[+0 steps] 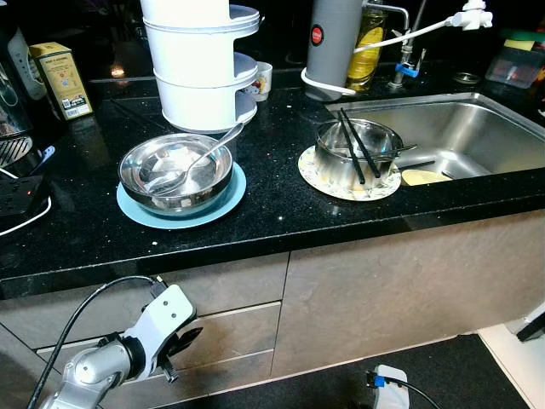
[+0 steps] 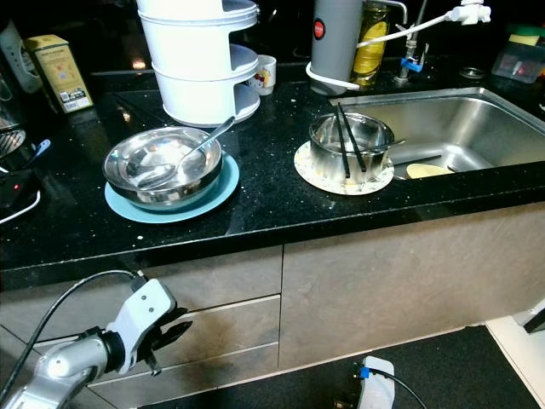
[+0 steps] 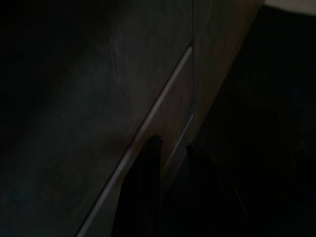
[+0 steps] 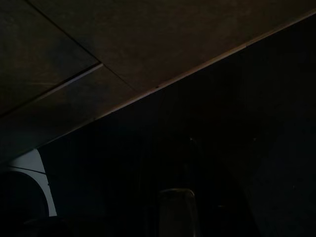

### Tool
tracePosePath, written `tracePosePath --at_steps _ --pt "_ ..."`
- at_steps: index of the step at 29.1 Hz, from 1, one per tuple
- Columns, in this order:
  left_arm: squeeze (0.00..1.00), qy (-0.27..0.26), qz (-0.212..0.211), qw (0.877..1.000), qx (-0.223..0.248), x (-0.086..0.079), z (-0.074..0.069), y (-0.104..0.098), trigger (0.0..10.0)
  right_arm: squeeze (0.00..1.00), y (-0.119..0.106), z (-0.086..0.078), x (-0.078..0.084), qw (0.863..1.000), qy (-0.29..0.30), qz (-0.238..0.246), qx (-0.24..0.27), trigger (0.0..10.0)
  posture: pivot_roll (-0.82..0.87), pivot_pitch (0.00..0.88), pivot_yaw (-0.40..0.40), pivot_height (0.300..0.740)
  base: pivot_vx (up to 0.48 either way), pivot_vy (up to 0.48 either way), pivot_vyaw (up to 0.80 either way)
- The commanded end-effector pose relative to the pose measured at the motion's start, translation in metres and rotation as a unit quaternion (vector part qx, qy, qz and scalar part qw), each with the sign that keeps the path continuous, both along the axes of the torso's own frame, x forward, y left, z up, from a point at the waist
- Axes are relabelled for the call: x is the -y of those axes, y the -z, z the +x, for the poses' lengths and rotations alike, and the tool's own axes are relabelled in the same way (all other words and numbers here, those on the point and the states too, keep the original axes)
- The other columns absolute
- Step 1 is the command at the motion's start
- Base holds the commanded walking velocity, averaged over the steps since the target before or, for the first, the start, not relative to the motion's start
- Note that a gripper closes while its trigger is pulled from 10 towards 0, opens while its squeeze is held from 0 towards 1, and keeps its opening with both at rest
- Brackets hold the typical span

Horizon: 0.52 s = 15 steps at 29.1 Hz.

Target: Kitchen organization

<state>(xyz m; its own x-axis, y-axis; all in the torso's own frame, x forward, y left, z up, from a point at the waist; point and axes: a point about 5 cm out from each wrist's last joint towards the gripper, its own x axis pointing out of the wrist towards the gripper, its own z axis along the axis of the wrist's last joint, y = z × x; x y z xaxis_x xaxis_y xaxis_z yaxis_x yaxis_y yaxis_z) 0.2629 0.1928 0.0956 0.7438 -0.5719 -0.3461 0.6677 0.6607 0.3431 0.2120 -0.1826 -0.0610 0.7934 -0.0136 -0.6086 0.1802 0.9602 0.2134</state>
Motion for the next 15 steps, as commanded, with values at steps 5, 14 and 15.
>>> tracePosePath --at_steps 5,14,15 --pt "0.0 0.005 0.018 0.999 -0.043 -0.001 0.006 0.014 10.0 0.0 0.002 -0.004 -0.001 1.0 0.006 0.001 -0.004 10.0 -0.04 0.147 -0.012 0.74 0.0 0.0 0.0" --pt "0.0 0.033 -0.021 0.999 -0.016 0.023 0.014 -0.002 10.0 0.0 0.003 -0.005 0.001 1.0 0.011 0.001 -0.004 10.0 -0.05 0.148 -0.002 0.74 0.0 0.0 0.0" --pt "0.0 0.036 -0.024 0.999 -0.017 0.024 0.012 -0.002 10.0 0.0 0.003 -0.005 0.001 1.0 0.011 0.001 -0.004 10.0 -0.05 0.148 -0.006 0.74 0.0 0.0 0.0"
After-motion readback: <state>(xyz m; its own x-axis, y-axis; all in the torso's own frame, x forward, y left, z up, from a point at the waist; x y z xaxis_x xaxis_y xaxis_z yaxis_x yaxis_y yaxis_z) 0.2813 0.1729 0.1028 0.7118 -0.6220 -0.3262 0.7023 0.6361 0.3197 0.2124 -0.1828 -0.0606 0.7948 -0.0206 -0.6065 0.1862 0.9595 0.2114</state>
